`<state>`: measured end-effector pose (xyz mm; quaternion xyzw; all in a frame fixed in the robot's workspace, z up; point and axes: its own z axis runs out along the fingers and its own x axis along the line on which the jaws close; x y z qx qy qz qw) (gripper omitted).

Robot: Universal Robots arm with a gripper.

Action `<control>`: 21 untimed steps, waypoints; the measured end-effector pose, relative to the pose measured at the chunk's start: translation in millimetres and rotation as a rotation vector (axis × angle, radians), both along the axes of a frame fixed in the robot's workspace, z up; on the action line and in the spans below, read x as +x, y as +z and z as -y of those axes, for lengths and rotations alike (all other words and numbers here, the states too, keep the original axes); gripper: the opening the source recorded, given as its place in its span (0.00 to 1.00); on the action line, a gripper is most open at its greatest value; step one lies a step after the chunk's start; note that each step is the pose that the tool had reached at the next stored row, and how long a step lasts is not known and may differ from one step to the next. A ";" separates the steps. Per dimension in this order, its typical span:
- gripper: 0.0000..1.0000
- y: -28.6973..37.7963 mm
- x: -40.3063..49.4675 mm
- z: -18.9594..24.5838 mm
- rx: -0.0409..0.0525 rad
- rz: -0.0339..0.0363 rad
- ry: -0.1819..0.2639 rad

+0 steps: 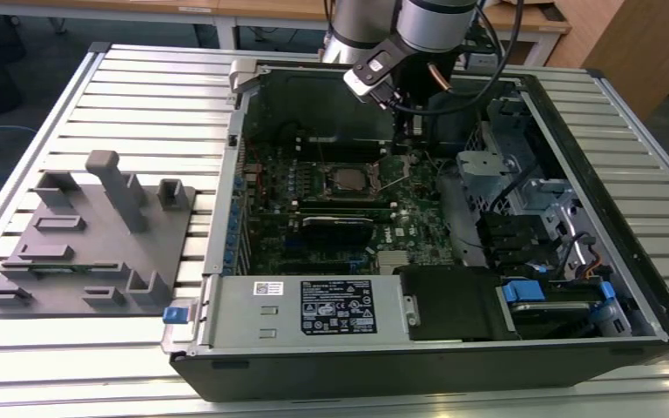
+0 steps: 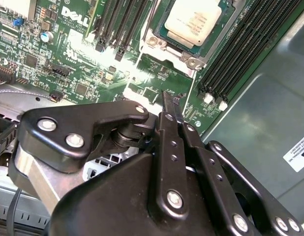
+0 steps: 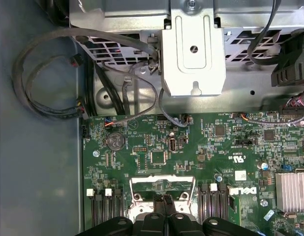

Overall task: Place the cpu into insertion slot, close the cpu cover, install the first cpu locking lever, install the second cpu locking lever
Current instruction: 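Close the cpu cover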

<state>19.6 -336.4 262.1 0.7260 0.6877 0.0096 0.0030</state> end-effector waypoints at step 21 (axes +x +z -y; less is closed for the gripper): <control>0.10 0.0 4.4 0.0 0.0000 0.0000 0.000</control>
